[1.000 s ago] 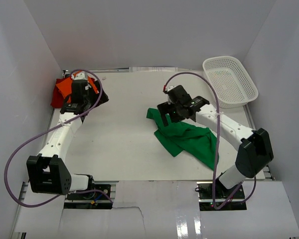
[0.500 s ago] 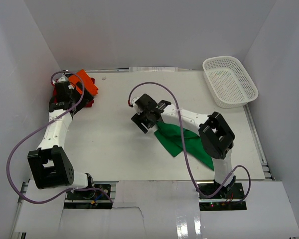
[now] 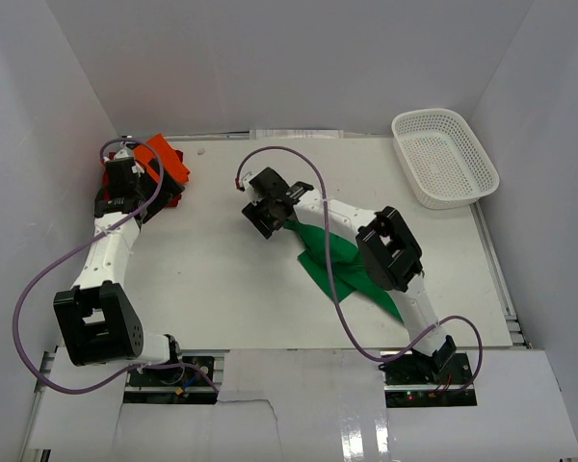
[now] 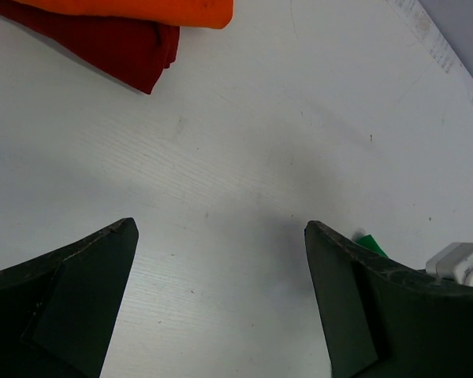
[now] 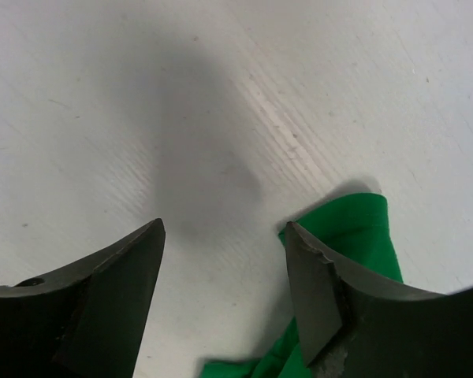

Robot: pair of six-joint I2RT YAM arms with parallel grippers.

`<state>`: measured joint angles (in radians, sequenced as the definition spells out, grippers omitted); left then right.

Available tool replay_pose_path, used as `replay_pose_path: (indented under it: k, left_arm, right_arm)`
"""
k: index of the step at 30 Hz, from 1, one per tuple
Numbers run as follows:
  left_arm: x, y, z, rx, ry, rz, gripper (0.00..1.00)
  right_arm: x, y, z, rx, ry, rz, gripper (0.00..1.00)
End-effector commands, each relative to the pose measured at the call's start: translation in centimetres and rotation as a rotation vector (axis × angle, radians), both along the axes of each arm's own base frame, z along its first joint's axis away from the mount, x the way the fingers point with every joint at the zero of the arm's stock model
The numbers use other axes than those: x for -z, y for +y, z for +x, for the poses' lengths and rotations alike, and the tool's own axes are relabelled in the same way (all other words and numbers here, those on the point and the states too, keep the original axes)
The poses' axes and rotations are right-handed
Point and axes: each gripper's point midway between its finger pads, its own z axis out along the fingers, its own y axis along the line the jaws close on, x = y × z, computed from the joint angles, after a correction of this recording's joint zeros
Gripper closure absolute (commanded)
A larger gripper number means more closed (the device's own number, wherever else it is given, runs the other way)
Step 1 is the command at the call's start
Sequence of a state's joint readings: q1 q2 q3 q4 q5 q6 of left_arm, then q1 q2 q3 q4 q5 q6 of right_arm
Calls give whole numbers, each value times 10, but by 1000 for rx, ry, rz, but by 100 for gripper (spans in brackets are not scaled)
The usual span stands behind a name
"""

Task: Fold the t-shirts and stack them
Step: Flatten out the tshirt

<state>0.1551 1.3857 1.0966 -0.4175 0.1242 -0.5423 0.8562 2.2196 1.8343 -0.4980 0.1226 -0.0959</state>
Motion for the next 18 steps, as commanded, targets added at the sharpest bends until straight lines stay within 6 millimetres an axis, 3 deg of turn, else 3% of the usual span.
replay_pose_path:
  k: [1, 6, 9, 18]
  left_arm:
    - [-10, -3, 1, 21, -37, -7, 2]
    - [-10, -4, 1, 27, -39, -11, 2]
    - [-10, -4, 1, 30, -39, -9, 2]
    - [-10, -4, 1, 33, -41, -8, 2]
  right_arm:
    - [-12, -6, 21, 57, 0, 43, 34]
    - [-2, -23, 27, 116, 27, 27, 34]
    - [6, -34, 32, 136, 55, 28, 40]
    - [33, -41, 25, 135, 135, 20, 46]
